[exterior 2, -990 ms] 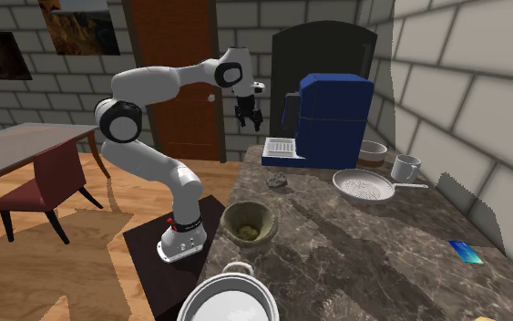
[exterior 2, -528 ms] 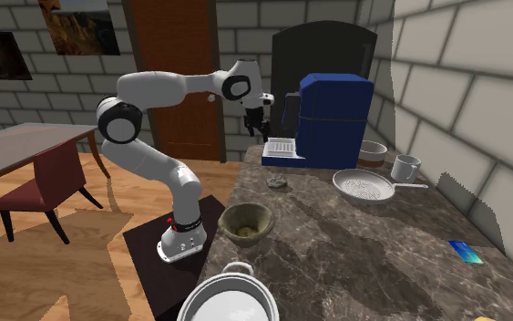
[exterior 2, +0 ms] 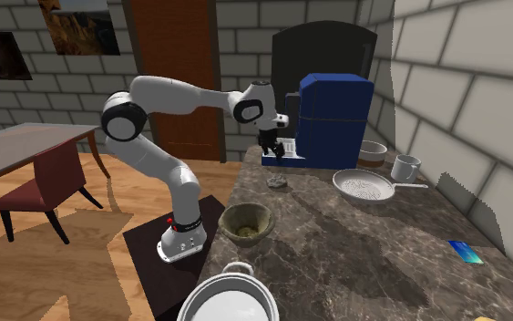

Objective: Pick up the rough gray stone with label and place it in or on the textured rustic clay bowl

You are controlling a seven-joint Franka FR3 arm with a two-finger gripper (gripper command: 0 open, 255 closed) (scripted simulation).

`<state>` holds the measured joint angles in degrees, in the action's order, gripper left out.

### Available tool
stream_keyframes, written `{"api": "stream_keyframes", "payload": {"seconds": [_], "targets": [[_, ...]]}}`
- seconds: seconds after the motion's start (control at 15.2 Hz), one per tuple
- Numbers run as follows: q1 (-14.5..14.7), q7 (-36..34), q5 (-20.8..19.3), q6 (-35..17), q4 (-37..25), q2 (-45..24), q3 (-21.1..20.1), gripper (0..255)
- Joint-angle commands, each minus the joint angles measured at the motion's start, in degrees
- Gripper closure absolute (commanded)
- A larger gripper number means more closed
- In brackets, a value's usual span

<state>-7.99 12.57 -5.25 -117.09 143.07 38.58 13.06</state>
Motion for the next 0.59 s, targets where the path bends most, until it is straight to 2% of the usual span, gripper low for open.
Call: {"api": "stream_keyframes", "payload": {"seconds": [0.0, 0.2, 0.53], "targets": [[-0.98, 0.59, -0.53, -3.11, 1.12, -1.45, 1.67, 0], [-2.31, 1.88, -1.1, -8.22, 2.46, -4.6, 4.61, 0], [-2.11, 2.14, -1.01, -12.07, 4.23, -6.66, 5.29, 0]]}}
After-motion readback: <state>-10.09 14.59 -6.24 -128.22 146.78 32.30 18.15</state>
